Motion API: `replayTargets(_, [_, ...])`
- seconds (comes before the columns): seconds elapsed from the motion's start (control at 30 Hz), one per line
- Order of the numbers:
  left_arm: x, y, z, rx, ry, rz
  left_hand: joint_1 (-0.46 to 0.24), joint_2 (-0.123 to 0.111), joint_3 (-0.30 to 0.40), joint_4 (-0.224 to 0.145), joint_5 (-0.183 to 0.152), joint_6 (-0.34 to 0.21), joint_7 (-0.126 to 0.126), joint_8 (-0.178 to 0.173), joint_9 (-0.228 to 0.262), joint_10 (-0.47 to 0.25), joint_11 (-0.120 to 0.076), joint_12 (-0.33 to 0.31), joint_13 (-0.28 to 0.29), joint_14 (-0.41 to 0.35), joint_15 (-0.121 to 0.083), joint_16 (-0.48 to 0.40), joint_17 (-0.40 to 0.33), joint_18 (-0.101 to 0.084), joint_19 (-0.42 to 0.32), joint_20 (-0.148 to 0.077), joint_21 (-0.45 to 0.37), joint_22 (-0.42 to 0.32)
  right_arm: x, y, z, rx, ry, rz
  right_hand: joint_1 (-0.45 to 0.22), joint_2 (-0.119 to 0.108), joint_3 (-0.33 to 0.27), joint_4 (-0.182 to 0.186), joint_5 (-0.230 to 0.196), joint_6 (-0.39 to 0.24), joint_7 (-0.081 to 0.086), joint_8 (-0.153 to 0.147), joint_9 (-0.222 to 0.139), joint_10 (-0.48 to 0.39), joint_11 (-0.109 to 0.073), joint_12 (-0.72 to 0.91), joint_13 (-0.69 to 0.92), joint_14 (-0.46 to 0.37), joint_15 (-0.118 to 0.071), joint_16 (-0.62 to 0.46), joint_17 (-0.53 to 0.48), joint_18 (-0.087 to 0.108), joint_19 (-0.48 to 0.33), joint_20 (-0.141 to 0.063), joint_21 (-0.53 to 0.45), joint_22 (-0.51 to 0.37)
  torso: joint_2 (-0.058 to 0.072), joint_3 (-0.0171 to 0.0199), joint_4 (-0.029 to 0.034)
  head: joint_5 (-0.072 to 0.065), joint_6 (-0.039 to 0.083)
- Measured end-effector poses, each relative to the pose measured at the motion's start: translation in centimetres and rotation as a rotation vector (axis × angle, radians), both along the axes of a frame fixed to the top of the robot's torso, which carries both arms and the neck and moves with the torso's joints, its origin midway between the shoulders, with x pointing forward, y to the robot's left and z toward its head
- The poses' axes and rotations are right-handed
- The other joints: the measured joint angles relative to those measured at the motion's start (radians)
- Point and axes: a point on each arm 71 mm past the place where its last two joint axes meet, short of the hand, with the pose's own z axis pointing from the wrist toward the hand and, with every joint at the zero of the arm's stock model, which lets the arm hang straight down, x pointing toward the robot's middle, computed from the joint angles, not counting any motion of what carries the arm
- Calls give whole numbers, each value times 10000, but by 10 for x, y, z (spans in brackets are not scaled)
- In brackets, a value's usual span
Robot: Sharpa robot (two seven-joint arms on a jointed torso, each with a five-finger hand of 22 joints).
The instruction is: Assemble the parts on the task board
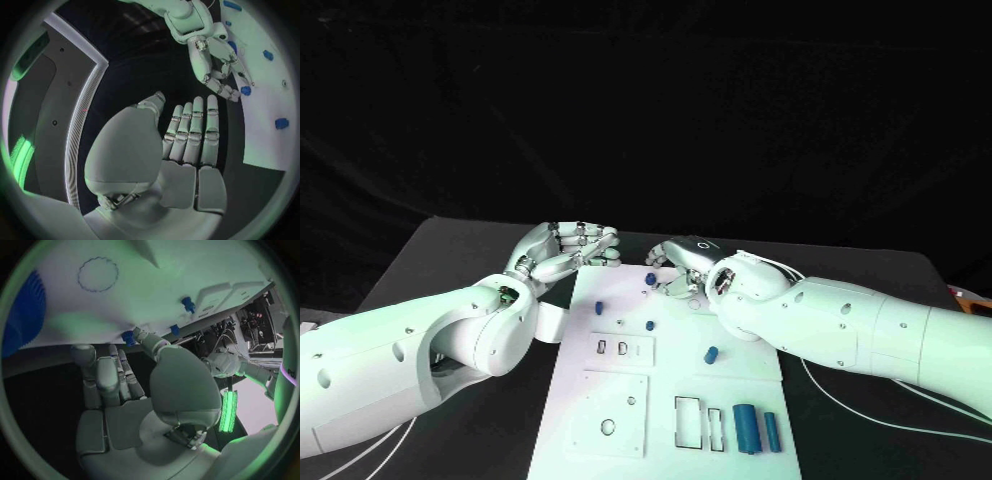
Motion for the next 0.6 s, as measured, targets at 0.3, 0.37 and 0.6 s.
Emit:
replayTargets(0.3, [2, 4, -1, 26, 27, 125, 0, 0, 0, 0, 0, 0, 0, 0, -9, 0, 0, 0, 0, 0, 0, 0, 0, -1, 0, 0, 0, 1, -11, -33, 11, 320, -90, -181, 263, 186, -274, 22, 198, 614, -74, 177, 155, 501, -115, 698, 55, 60, -57, 148, 133, 1, 380, -89, 134, 408, -52, 27, -38, -7, 73])
replayTargets(0.37, [3, 5, -1, 26, 41, 158, 0, 0, 0, 0, 0, 0, 0, 0, -9, 0, 0, 0, 0, 0, 0, 0, 2, -2, 0, 0, 0, 1, -15, -51, 18, 492, -142, -373, 263, 186, -274, 22, 198, 743, -100, 177, 171, 664, -152, 824, 54, 96, -92, 188, 133, 1, 453, -88, 196, 500, -81, 42, -63, -3, 81])
replayTargets(0.6, [5, 7, -2, 21, 76, 227, 0, 0, 0, 0, 0, 0, 0, 0, -8, 0, 0, 0, 0, 0, 0, 0, 11, -2, 0, 0, 0, 1, -25, -104, 32, 1270, 291, -1281, 242, 164, -148, 206, 495, 1172, -274, 253, 205, 2084, -429, 1538, 256, 402, -396, 708, 973, -163, 1371, -288, 1091, 1816, -170, 101, -174, -12, 82])
